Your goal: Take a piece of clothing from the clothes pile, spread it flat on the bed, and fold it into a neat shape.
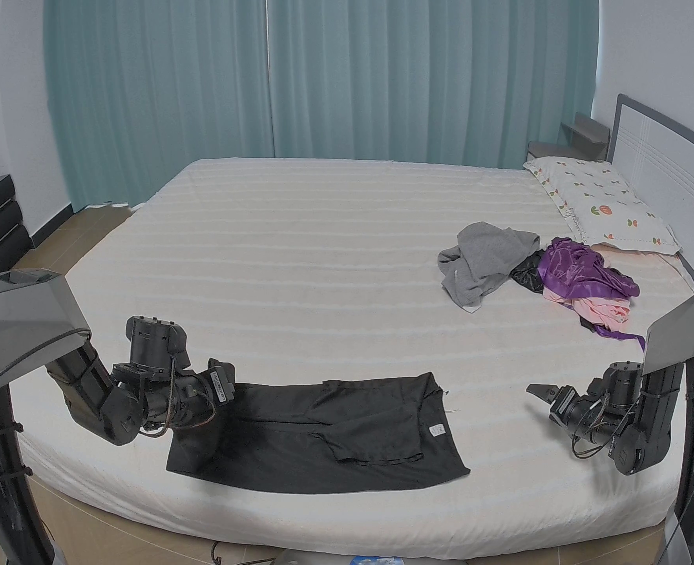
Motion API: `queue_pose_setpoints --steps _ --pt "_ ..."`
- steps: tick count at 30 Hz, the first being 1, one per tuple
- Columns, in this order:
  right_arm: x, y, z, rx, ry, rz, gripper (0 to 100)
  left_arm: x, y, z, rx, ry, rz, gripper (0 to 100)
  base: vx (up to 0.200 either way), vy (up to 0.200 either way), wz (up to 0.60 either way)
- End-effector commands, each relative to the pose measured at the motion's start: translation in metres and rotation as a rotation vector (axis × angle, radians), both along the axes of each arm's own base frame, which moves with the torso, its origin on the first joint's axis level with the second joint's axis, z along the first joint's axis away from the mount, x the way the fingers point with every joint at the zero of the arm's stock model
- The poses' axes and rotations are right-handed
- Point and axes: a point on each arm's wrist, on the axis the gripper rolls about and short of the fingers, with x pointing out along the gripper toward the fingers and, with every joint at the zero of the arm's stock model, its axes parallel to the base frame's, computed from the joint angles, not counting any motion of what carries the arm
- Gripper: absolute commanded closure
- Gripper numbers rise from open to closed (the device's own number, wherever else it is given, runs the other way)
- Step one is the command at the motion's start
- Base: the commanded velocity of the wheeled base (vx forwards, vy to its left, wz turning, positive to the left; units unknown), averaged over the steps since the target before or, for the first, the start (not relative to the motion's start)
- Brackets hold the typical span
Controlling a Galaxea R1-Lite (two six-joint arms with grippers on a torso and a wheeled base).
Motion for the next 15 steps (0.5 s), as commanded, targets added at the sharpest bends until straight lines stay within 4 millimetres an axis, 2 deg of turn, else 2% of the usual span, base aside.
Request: queue_pose_setpoints --steps 1,6,15 --pt "0.000 0.000 0.001 0.000 -0.012 0.002 0 -0.002 -0.016 0.007 0.007 -0.027 -0.033 100 0.000 -0.200 0.00" --pt "0.000 0.000 0.001 0.000 -0.012 0.002 0 -0.001 -0.036 0.013 0.022 -0.058 -0.060 100 0.000 -0.200 0.00" --pt "0.000 0.001 -0.001 -0.001 -0.007 0.004 0 0.007 -0.086 0.021 0.092 -0.060 -0.104 100 0.000 -0.200 0.00"
